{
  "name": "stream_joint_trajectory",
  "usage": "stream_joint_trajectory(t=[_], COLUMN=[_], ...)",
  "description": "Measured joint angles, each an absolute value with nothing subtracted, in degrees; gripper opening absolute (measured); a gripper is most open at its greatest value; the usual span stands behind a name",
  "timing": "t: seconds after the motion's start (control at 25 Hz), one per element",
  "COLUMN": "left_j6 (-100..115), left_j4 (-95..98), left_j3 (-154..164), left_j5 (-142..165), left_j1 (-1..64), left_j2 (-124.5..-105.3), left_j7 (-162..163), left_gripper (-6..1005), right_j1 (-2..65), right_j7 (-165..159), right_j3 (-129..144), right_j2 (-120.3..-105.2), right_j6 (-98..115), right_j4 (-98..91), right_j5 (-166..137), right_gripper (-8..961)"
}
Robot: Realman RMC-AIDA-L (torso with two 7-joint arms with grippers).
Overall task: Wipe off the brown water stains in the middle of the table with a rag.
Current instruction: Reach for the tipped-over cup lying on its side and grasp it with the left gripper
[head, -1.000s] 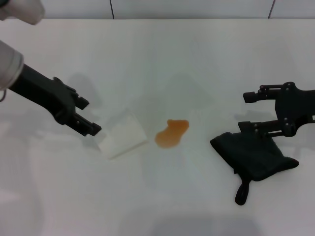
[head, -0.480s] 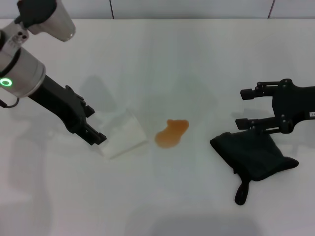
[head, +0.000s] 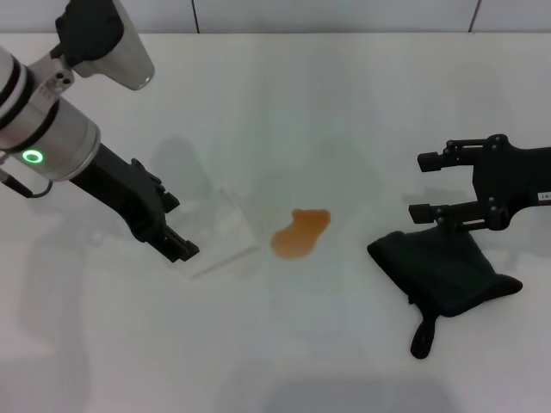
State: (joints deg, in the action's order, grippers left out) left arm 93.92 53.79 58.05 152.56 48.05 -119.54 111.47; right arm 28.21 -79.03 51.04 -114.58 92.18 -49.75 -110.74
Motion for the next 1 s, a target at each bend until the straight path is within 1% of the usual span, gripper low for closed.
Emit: stream_joint_trajectory(t=[0.44,1.0], left_j6=[88.16,85.72], left_j4=[50.9,51.53], left_j3=[63.94,70.5], left_j5=[149.4,147.56], left_j1=[46.71,46.71], left_j2=[-119.62,-119.47], left_j7=[111.91,110.37], left_gripper=[840,815], right_j1=[28.4,28.57], right_j7=[-78.99,-78.92], right_j3=[51.15,51.15], right_j2=[-114.7,-114.84], right_j6=[91.94,91.3], right_j4=[-49.67,-49.08], right_j5=[-110.74,-110.74], right_gripper=[766,765])
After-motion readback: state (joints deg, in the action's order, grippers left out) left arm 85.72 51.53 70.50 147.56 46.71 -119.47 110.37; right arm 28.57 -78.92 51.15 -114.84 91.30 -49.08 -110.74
